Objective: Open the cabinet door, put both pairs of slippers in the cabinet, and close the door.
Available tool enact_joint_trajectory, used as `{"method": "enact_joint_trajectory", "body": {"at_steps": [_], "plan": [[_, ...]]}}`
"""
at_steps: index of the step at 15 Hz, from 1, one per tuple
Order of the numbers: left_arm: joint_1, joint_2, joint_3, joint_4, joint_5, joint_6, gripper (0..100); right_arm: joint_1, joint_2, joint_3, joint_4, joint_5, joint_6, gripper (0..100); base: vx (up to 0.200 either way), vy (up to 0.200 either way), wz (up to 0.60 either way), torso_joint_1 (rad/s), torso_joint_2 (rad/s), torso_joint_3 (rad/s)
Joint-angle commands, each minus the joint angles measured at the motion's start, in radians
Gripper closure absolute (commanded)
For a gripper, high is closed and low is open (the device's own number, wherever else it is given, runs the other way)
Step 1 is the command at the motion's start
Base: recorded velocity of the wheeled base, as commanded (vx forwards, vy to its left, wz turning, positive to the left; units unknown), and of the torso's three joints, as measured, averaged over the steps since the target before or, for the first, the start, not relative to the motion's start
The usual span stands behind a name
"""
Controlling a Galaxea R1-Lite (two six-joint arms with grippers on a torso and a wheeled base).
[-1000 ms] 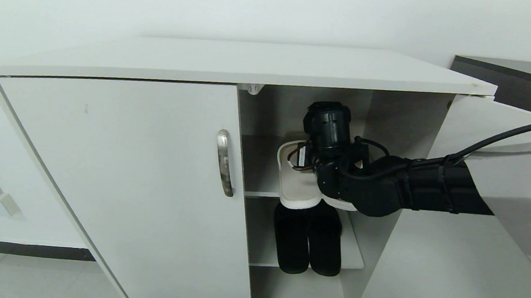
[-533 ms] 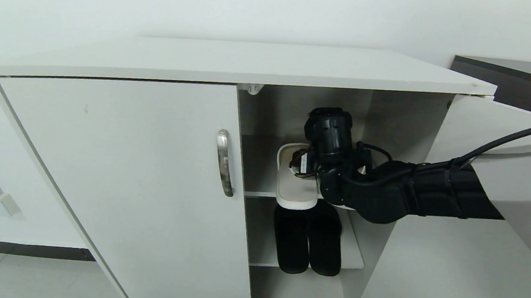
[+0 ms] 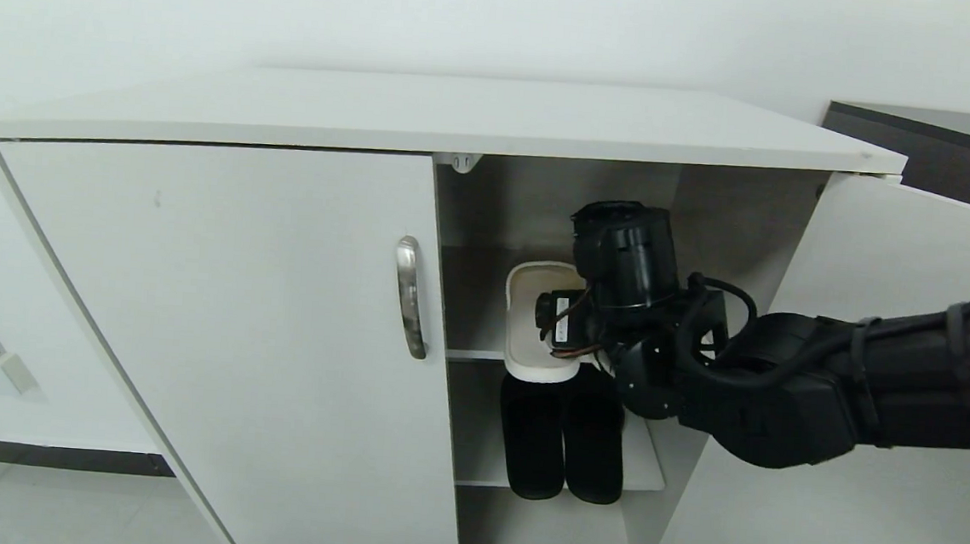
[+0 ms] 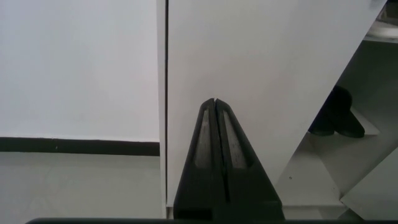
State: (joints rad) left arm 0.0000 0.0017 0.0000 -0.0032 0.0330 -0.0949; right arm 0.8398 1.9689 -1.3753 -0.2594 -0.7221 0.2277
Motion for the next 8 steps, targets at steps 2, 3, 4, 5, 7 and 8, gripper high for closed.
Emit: {"method": "enact_joint_trajectory", "body": {"at_steps": [2,3,4,5,7,8], "plan": [[0.000,0.000,0.000,0.000,0.001,0.000,100,0.045,-0.120,0.130,-0.015,0.016,0.029,0,0.000,0.000,0.00,0.000,0.00,0.000],[0.000,0.000,0.000,0.000,0.001,0.000,100,0.059,-0.157,0.177,-0.040,0.047,0.033,0,0.000,0.000,0.00,0.000,0.00,0.000],[0.000,0.000,0.000,0.000,-0.001,0.001,100,0.068,-0.200,0.246,-0.086,0.099,0.032,0,0.000,0.000,0.00,0.000,0.00,0.000],[0.000,0.000,0.000,0.000,-0.001,0.003,100,0.068,-0.234,0.311,-0.136,0.139,0.027,0,0.000,0.000,0.00,0.000,0.00,0.000],[0.000,0.000,0.000,-0.001,-0.001,0.001,100,0.068,-0.262,0.406,-0.209,0.167,0.019,0,0.000,0.000,0.00,0.000,0.00,0.000],[0.000,0.000,0.000,0.000,0.001,0.001,100,0.070,-0.260,0.420,-0.219,0.165,0.016,0,0.000,0.000,0.00,0.000,0.00,0.000]]}}
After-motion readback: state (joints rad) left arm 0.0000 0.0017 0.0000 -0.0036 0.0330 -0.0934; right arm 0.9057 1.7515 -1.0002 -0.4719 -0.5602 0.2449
